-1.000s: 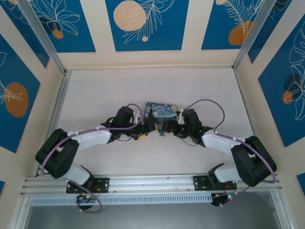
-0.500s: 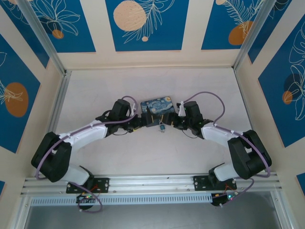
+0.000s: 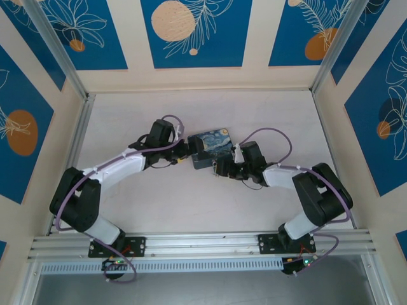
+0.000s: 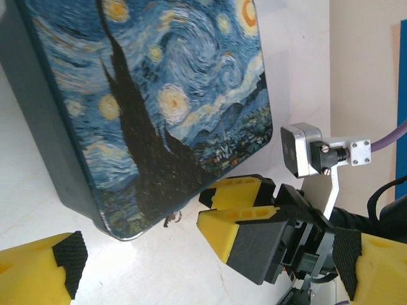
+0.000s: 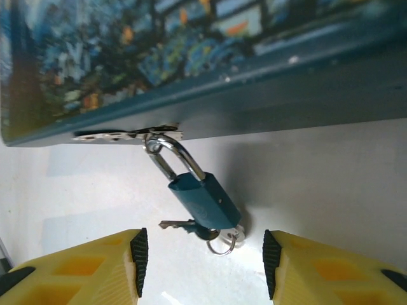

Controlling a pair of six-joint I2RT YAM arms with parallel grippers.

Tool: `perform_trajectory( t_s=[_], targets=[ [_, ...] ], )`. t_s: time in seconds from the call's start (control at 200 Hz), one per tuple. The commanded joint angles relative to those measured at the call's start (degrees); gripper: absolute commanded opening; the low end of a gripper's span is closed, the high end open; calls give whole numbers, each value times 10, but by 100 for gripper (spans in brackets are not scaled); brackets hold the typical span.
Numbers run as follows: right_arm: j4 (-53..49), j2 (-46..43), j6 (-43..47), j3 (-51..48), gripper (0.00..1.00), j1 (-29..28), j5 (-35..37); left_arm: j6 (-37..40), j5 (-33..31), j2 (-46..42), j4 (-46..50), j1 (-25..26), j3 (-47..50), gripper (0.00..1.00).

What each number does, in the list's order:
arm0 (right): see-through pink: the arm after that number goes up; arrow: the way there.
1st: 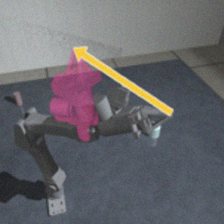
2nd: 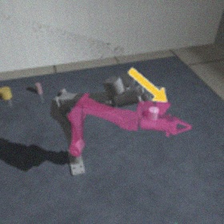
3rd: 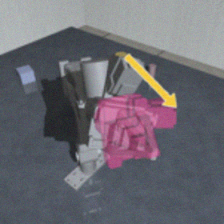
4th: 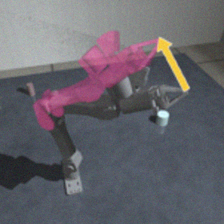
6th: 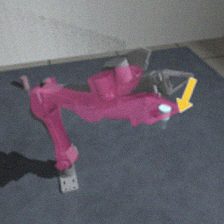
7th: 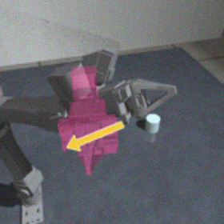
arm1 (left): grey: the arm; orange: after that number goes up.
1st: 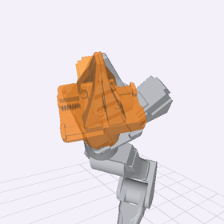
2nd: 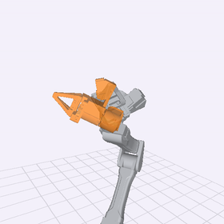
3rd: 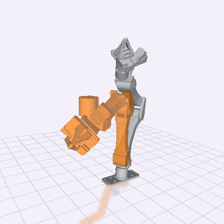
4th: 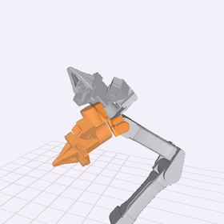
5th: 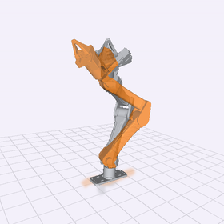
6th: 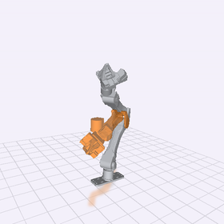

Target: Unlock the padlock with the key

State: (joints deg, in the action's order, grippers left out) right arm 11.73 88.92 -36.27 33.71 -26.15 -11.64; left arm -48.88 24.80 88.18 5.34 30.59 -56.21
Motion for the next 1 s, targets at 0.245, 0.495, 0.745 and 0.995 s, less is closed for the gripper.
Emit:
perform_trajectory(
  t_s=[0.245,0.495,0.745,0.995],
  targets=[
    [26,47,38,29,43,-9,-22,12,9,10,13,-18,-15,100],
    [38,43,31,20,38,-12,-26,9,12,20,11,-19,-15,100],
    [42,40,24,15,24,-16,-25,8,17,25,4,-19,-15,100],
    [44,21,13,4,30,-21,-17,37,-4,21,32,-20,-30,100]
  ],
)
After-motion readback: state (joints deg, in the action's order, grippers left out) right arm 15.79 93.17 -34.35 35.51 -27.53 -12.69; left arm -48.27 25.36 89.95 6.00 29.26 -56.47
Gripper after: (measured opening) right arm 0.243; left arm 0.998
